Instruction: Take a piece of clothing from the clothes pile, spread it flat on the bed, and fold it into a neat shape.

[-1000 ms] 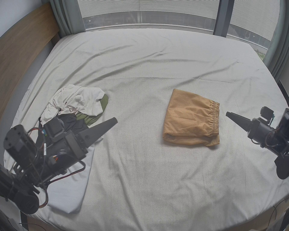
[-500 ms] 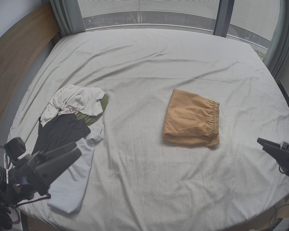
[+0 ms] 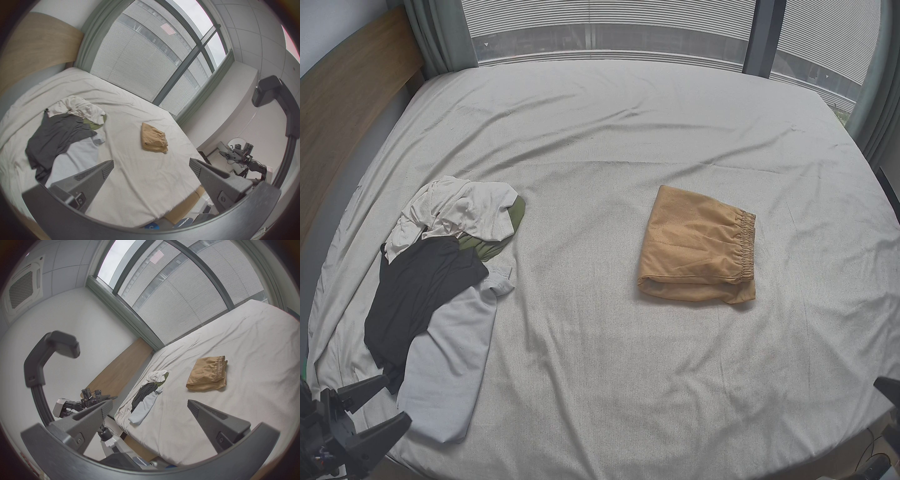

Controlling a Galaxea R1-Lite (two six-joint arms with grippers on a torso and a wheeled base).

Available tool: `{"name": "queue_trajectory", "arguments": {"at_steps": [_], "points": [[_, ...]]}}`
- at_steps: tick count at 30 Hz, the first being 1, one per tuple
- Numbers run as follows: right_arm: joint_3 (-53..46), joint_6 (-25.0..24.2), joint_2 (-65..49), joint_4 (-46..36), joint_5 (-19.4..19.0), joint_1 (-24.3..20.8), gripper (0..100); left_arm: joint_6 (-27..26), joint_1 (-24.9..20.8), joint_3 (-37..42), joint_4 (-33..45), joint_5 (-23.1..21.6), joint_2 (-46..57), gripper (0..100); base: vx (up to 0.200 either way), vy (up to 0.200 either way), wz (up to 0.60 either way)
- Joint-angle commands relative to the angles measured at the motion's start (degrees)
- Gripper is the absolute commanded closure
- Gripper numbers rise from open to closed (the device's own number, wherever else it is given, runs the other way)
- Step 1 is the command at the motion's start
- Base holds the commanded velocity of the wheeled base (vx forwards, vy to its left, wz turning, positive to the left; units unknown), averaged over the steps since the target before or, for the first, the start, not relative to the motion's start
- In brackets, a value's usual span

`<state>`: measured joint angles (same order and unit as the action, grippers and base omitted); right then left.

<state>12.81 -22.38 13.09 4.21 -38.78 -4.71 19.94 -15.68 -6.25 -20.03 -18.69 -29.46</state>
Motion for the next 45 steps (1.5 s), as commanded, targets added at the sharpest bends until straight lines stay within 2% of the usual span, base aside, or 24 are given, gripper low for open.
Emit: {"name": "queue_trajectory", "arguments": {"at_steps": [1, 3, 4, 5, 7, 8, 12, 15, 19, 21, 22, 25, 26, 29, 30, 31, 36, 39, 41, 43, 45], "points": [[-8.33, 8.58, -7.47, -3.41, 9.16, 0.57, 0, -1.14, 5.57, 2.47, 4.47, 0.06, 12.85, 0, 0.000, 0.000, 0.00], [-10.26, 10.52, -7.47, -3.33, 12.32, 0.57, 0, -1.22, 6.18, 3.09, 4.82, -0.12, 13.64, 0, 0.000, 0.000, 0.00], [-10.44, 10.69, -7.56, -3.33, 12.50, 0.57, 0, -1.22, 6.18, 3.18, 4.82, -0.12, 13.82, 0, 0.000, 0.000, 0.00], [-12.20, 12.89, -7.56, -2.62, 17.16, 0.57, 0, -1.22, 6.71, 3.88, 5.35, -0.03, 16.11, 0, 0.000, 0.000, 0.00], [-12.20, 13.42, -7.56, -2.36, 23.31, 0.57, 0, -1.49, 7.33, 3.97, 6.58, 0.06, 18.04, 0, 0.000, 0.000, 0.00], [-12.20, 13.42, -7.56, -2.27, 24.63, 0.57, 0, -1.66, 7.59, 3.97, 6.93, 0.06, 18.39, 0, 0.000, 0.000, 0.00], [-12.11, 13.59, -7.47, -2.89, 35.09, 0.57, 0, -5.79, 12.43, 4.32, 13.26, -0.30, 24.02, 0, 0.000, 0.000, 0.00], [-12.20, 15.17, -7.47, -2.27, 39.13, 0.49, 0, -9.57, 14.80, 5.64, 16.95, -0.56, 26.83, 0, 0.000, 0.000, 0.00], [-12.64, 18.08, -7.47, -0.78, 39.48, 0.66, 0, -10.01, 15.94, 5.46, 17.66, -0.30, 28.85, 0, 0.000, 0.000, 0.00], [-12.55, 18.16, -7.38, -1.13, 41.24, 0.84, 0, -10.63, 15.94, 5.55, 17.57, 0.06, 28.94, 0, 0.000, 0.000, 0.00], [-12.28, 18.78, -7.47, -1.66, 42.21, 1.45, 0, -10.89, 15.94, 5.55, 17.57, 0.14, 29.03, 0, 0.000, 0.000, 0.00], [-11.14, 23.79, -12.21, -5.26, 41.68, 5.94, 0, -11.59, 15.85, 5.73, 17.22, 0.58, 29.46, 0, 0.000, 0.000, 0.00], [-11.05, 23.70, -13.09, -5.61, 41.85, 5.76, 0, -12.12, 15.94, 5.81, 17.13, 1.46, 29.46, 0, 0.000, 0.000, 0.00], [-11.76, 23.09, -12.92, -3.15, 41.59, 5.32, 0, -12.56, 15.94, 5.81, 17.39, 11.22, 29.46, 0, 0.000, 0.000, 0.00], [-12.28, 22.65, -13.00, -2.10, 41.33, 5.32, 0, -14.49, 15.94, 5.90, 17.22, 18.69, 29.46, 0, 0.000, 0.000, 0.00], [-12.28, 22.21, -13.00, -2.01, 41.06, 5.23, 0, -15.99, 15.94, 5.90, 17.22, 20.36, 29.46, 0, 0.000, 0.000, 0.00], [-12.20, 22.91, -12.92, -2.27, 39.83, 5.41, 0, -18.63, 15.94, 5.90, 17.48, 19.92, 29.46, 0, 0.000, 0.000, 0.00], [-11.14, 24.23, -12.83, -5.44, 34.65, 5.32, 0, -18.89, 15.85, 5.81, 17.48, 18.69, 29.46, 0, 0.000, 0.000, 0.00], [-11.32, 24.23, -13.09, -4.82, 32.98, 5.50, 0, -19.59, 15.85, 5.90, 17.48, 19.92, 29.46, 0, 0.000, 0.000, 0.00], [-12.46, 24.32, -13.09, -1.39, 35.00, 5.50, 0, -21.79, 15.94, 5.99, 17.22, 23.52, 29.46, 0, 0.000, 0.000, 0.00], [-12.81, 24.05, -13.09, -0.78, 37.64, 5.50, 0, -22.93, 15.94, 5.99, 17.13, 24.58, 29.38, 0, 0.000, 0.000, 0.00]]}}
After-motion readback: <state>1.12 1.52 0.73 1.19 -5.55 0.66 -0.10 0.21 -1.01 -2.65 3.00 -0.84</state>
